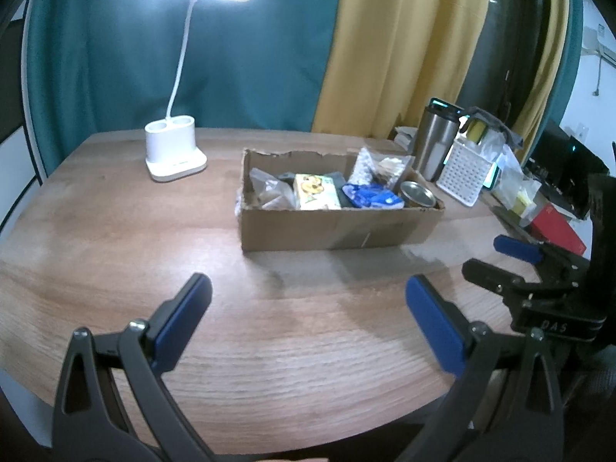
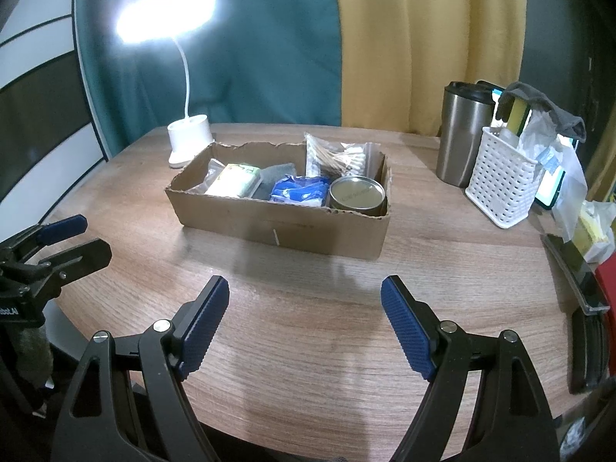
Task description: Organize objects
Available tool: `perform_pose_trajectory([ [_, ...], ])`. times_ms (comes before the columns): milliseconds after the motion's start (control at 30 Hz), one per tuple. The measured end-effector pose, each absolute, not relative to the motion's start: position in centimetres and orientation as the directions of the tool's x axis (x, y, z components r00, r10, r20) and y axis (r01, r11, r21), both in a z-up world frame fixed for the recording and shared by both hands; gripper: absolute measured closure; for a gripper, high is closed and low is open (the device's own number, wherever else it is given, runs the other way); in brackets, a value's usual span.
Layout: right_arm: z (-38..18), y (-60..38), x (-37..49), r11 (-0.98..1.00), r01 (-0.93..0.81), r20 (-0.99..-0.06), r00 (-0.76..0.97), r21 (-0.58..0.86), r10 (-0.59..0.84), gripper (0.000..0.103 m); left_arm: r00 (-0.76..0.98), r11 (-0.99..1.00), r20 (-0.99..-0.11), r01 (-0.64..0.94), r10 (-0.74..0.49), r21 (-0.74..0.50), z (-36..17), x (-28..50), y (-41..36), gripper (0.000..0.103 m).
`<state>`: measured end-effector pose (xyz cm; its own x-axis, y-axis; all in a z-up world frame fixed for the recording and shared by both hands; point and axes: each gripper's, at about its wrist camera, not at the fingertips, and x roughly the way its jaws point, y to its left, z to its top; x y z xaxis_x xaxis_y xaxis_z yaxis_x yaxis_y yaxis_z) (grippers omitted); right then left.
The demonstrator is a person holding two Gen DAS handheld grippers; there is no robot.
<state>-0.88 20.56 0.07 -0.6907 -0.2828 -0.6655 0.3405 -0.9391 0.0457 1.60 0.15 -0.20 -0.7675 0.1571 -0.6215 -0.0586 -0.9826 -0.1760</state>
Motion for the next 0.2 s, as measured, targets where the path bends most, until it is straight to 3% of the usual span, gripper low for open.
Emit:
perform_pose_trajectory([
  [200, -0.52, 20.54, -1.54, -0.938, 0.342, -0.678, -0.676, 0.06, -0.29, 0.019, -0.753, -0.981, -0.634, -0.085, 0.176, -0.172, -0.47, 0.66, 0.76, 0.001],
])
